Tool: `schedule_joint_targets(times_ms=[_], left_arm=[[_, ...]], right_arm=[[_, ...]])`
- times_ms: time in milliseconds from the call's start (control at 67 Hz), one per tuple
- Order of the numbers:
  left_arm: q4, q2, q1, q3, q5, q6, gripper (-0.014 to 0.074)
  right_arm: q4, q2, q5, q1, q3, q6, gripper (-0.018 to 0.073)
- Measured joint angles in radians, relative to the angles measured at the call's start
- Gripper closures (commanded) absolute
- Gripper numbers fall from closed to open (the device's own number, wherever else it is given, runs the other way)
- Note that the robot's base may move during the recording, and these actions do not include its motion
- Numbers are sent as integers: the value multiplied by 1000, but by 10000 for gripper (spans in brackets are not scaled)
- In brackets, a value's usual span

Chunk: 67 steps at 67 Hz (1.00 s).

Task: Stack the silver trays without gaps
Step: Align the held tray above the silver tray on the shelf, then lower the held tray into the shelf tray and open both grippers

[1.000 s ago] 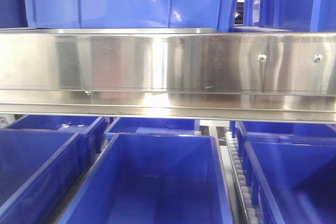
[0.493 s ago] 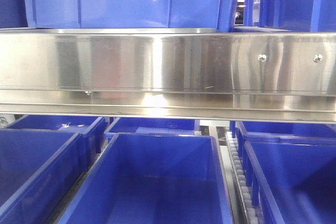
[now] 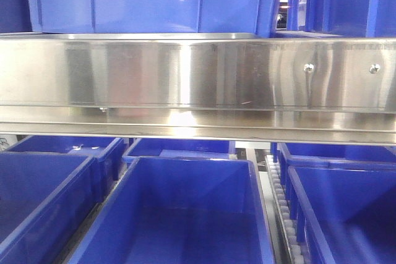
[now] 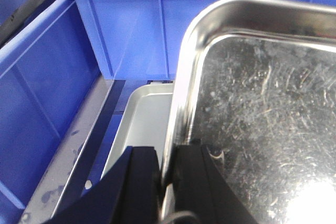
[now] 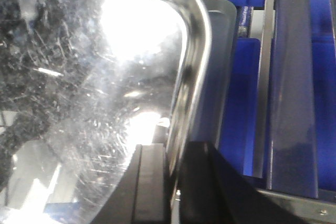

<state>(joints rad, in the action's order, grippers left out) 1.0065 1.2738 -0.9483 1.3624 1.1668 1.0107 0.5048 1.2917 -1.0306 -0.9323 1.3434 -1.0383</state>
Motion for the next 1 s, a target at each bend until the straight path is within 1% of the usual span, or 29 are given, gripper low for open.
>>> schedule_joint_targets(times_ms=[45, 105, 209, 358, 448, 567, 627, 657, 762, 866, 1000], left_arm=[[-50, 0, 18, 13, -3, -23, 614], [-108, 0, 58, 28, -17, -58, 614], [-218, 0, 148, 42, -59, -128, 613], [-404, 6, 303, 47, -124, -264, 613], [-504, 19, 389, 48, -195, -350, 613], [-583, 69, 494, 49, -286, -439, 613], [-616, 101, 532, 49, -310, -478, 613], [-637, 118, 547, 49, -326, -495, 613], [-668, 180, 576, 49, -368, -534, 613], [-680, 229, 581, 49, -393, -546, 613], [-690, 287, 581, 49, -397, -555, 613]], right_arm=[[0, 18, -19, 0, 15, 2, 555], [-1, 46, -41, 9, 44, 13, 555], [-1, 105, -44, 40, 102, 31, 556], [-2, 199, 43, 108, 186, 64, 556], [3, 263, 95, 147, 236, 79, 556], [4, 349, 135, 184, 310, 88, 556], [4, 389, 143, 196, 340, 88, 556], [4, 412, 143, 200, 353, 88, 556], [6, 464, 120, 211, 377, 90, 556], [6, 506, 71, 215, 379, 90, 556], [0, 542, 30, 215, 379, 90, 556]])
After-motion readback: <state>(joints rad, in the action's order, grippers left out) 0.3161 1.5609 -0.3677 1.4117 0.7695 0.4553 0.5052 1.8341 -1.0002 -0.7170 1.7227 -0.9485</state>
